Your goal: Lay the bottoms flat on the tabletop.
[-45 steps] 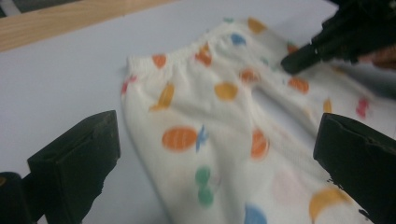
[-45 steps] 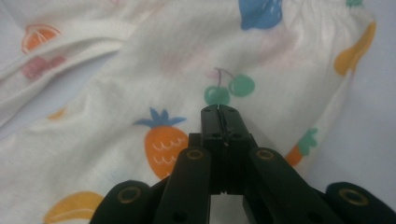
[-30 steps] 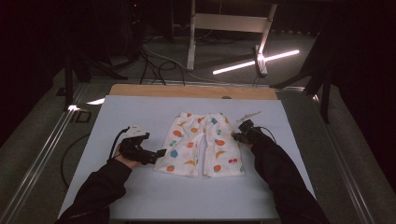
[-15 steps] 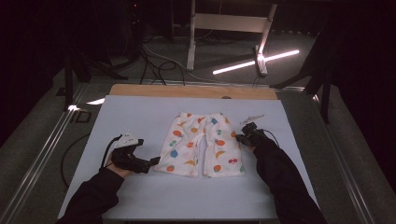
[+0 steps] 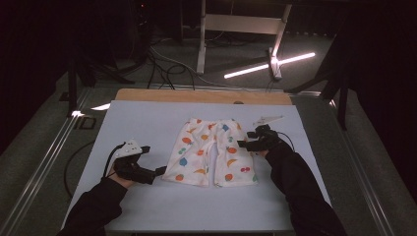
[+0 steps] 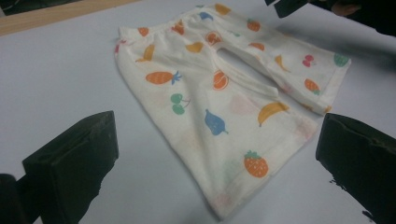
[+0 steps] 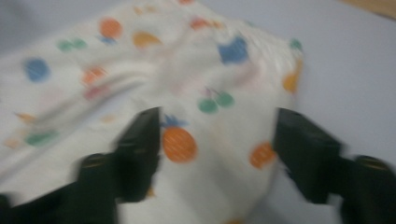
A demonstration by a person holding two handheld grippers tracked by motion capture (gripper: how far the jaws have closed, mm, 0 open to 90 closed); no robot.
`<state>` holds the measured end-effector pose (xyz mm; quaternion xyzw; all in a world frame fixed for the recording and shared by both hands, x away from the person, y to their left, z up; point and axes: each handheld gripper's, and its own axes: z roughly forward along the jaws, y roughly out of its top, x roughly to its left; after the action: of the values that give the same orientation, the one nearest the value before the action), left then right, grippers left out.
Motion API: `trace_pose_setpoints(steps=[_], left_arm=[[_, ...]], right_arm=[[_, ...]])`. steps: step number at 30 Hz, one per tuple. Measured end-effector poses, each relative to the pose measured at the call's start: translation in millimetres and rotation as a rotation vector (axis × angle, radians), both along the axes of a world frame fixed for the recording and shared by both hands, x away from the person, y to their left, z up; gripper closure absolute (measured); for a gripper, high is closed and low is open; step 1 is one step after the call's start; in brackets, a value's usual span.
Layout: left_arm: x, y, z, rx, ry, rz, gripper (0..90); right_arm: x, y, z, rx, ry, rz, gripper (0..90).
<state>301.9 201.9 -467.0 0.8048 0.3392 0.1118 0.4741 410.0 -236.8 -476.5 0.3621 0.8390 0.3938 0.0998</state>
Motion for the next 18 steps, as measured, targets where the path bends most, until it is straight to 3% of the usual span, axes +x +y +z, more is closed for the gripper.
trace_pose_setpoints(steps=[2, 5, 8, 12, 18], left_arm=[[0.0, -0.1, 0.0, 0.0, 0.014, -0.011, 0.1], [-1.2, -0.5, 1.0, 0.002, 0.01, -0.023, 0.1], [-3.4, -2.1, 2.5, -0.003, 0.008, -0.047, 0.0], [-8.3, -5.8, 3.2, 0.009, 0.022, -0.089, 0.0], [-16.8, -3.7, 4.0, -0.007, 0.014, -0.099, 0.0]], right_arm=[[-1.7, 2.6, 5.0, 0.046, 0.005, 0.019, 15.5], [-4.6, 6.7, 8.2, 0.068, 0.006, 0.043, 12.1], [-9.4, 10.9, 8.3, 0.081, 0.01, 0.084, 10.2], [-21.8, 16.2, 7.5, 0.088, -0.023, 0.109, 10.1], [-44.0, 18.7, 5.1, 0.098, -0.057, 0.132, 10.1]])
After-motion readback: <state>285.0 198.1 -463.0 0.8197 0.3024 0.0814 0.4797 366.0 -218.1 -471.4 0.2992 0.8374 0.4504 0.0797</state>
